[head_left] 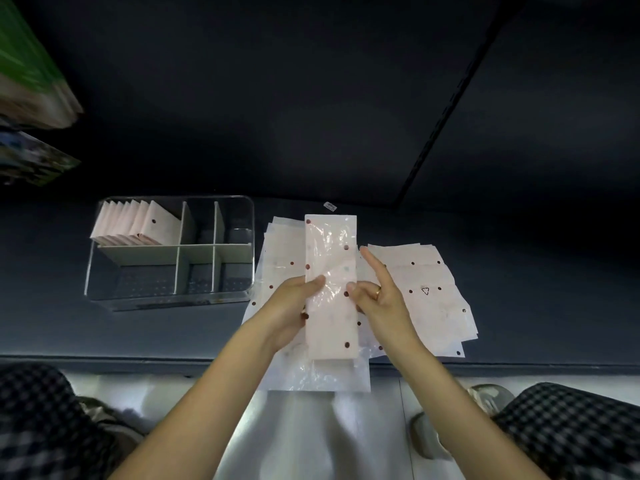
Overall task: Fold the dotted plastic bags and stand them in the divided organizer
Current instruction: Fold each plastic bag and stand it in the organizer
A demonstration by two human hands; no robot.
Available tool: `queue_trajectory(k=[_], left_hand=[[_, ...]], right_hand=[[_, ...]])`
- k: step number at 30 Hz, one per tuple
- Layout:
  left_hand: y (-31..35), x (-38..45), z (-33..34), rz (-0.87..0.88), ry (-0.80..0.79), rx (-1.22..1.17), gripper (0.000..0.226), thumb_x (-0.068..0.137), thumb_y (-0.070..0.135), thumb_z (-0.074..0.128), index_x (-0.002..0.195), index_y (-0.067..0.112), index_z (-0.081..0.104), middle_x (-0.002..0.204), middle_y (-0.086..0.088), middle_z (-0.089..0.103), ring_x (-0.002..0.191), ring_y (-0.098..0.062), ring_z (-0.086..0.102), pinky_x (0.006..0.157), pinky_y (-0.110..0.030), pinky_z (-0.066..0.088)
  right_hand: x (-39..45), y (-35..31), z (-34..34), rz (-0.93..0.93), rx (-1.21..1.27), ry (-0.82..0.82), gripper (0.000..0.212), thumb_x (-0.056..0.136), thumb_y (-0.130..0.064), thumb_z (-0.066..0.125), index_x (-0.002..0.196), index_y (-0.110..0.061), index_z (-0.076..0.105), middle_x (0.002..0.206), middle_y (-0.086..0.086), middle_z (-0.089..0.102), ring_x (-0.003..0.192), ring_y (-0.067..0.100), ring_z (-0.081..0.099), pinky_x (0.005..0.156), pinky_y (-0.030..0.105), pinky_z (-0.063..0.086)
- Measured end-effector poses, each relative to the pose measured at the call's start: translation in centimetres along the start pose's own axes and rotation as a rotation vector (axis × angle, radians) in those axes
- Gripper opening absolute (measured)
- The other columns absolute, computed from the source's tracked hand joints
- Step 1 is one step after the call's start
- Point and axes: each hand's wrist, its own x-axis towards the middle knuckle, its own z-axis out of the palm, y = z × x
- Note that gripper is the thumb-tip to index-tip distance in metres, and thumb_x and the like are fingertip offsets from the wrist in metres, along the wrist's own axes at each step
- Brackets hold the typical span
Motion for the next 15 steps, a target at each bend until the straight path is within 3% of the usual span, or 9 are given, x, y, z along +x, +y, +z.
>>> queue_trajectory(k=[2, 6, 8, 10, 12, 15], left_hand=[[0.0, -0.7, 0.3, 0.001, -0.035, -0.050, 0.026, 0.098, 0.021, 0.049, 0.113, 0.004, 0.063, 0.110, -0.014, 0.069, 0.104, -0.029, 0.064, 0.097, -0.041, 0.048], [0.0, -1.7, 0.6, 0.119, 0.106, -0.058, 0.010, 0.092, 0.017, 0.058, 0.101, 0.020, 0.063, 0.087, -0.001, 0.073, 0.081, -0.015, 0.067, 0.074, -0.027, 0.052], [-0.3, -2.1, 0.2, 0.234, 0.212, 0.018, 0.028, 0.088, 0.014, 0.064, 0.110, 0.029, 0.055, 0.080, 0.000, 0.070, 0.075, -0.011, 0.064, 0.070, -0.023, 0.049], [-0.6, -2.5, -0.1, 0.341, 0.214, 0.102, 0.041, 0.086, 0.012, 0.067, 0.117, 0.035, 0.052, 0.074, -0.001, 0.066, 0.071, -0.009, 0.063, 0.071, -0.020, 0.051], [-0.5, -3.0, -0.2, 0.403, 0.179, 0.140, 0.038, 0.083, 0.004, 0.068, 0.110, 0.029, 0.061, 0.073, -0.002, 0.065, 0.069, -0.010, 0.062, 0.066, -0.017, 0.051], [-0.2, -3.2, -0.1, 0.461, 0.212, 0.235, 0.023, 0.078, -0.004, 0.069, 0.091, 0.015, 0.070, 0.076, 0.003, 0.064, 0.068, -0.009, 0.060, 0.059, -0.011, 0.047]], right_hand=[[-0.4, -0.4, 0.3, -0.040, -0.013, 0.031, 0.042, 0.092, -0.012, 0.057, 0.117, -0.046, 0.056, 0.077, 0.004, 0.061, 0.074, 0.005, 0.058, 0.080, 0.014, 0.048], [-1.0, -1.2, 0.5, -0.048, 0.019, 0.075, 0.023, 0.091, -0.002, 0.056, 0.101, -0.018, 0.069, 0.096, 0.000, 0.070, 0.076, -0.006, 0.062, 0.074, 0.008, 0.047], [-1.0, -1.3, 0.4, -0.028, 0.003, 0.091, 0.020, 0.090, -0.002, 0.057, 0.101, -0.013, 0.069, 0.096, 0.003, 0.070, 0.074, -0.005, 0.062, 0.073, 0.009, 0.048], [-1.0, -1.4, 0.3, -0.010, -0.016, 0.088, 0.019, 0.088, -0.003, 0.061, 0.102, -0.011, 0.070, 0.090, 0.003, 0.067, 0.073, 0.002, 0.061, 0.072, 0.011, 0.049], [-1.1, -1.6, 0.2, 0.009, -0.026, 0.066, 0.022, 0.084, -0.001, 0.065, 0.103, -0.011, 0.070, 0.085, 0.002, 0.064, 0.073, 0.008, 0.058, 0.072, 0.014, 0.050], [-1.0, -1.7, 0.0, 0.015, -0.091, 0.043, 0.027, 0.080, 0.002, 0.069, 0.100, -0.016, 0.070, 0.094, 0.007, 0.069, 0.075, 0.009, 0.060, 0.077, 0.019, 0.053]])
